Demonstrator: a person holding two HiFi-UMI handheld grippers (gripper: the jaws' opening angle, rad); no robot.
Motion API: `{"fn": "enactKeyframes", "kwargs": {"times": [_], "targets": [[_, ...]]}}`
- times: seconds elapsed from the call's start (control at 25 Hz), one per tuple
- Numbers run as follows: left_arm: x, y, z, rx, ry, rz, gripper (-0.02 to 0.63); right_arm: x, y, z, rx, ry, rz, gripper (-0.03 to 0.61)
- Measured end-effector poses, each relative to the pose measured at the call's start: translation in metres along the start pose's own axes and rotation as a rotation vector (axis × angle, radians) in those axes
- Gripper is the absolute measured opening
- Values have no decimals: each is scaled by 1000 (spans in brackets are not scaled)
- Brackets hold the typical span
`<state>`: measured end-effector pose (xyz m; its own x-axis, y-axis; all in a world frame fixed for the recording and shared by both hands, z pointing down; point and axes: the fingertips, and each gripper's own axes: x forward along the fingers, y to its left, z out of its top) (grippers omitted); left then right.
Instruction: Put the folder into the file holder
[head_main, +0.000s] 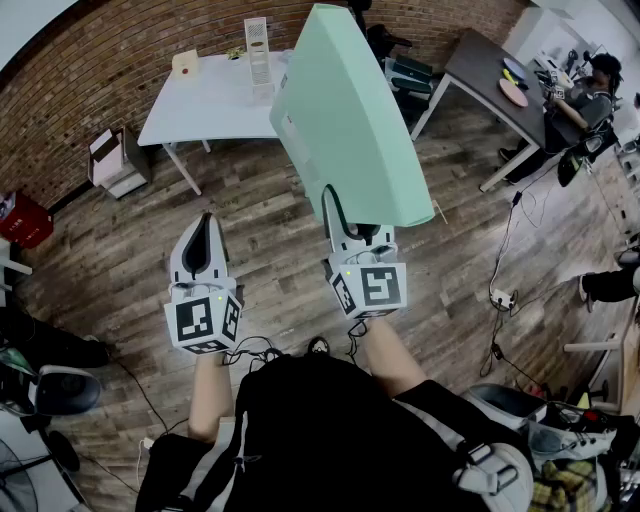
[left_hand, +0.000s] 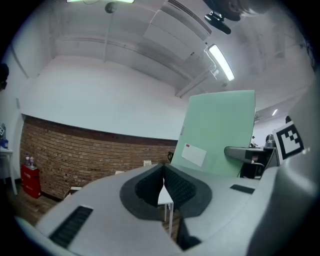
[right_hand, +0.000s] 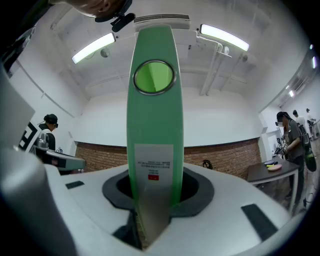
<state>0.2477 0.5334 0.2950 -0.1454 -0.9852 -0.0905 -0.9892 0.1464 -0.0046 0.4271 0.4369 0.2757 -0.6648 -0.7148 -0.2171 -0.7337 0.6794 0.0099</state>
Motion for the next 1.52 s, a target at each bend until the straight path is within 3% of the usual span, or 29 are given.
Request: {"fn": "enactKeyframes", "kwargs": {"times": [0.44, 0.68, 1.04, 1.52], "targets": [[-3, -45, -32, -40, 59, 33, 25, -28, -39, -31, 58, 41, 41, 147], [11, -49, -39, -16, 82, 42, 25, -20, -55, -45, 73, 63, 39, 147], [78, 2, -55, -23, 92, 32, 23, 58, -51, -67, 57, 75, 44, 146], [183, 101, -44, -29, 67, -72, 23, 191, -19, -74, 66, 58, -11, 146]]}}
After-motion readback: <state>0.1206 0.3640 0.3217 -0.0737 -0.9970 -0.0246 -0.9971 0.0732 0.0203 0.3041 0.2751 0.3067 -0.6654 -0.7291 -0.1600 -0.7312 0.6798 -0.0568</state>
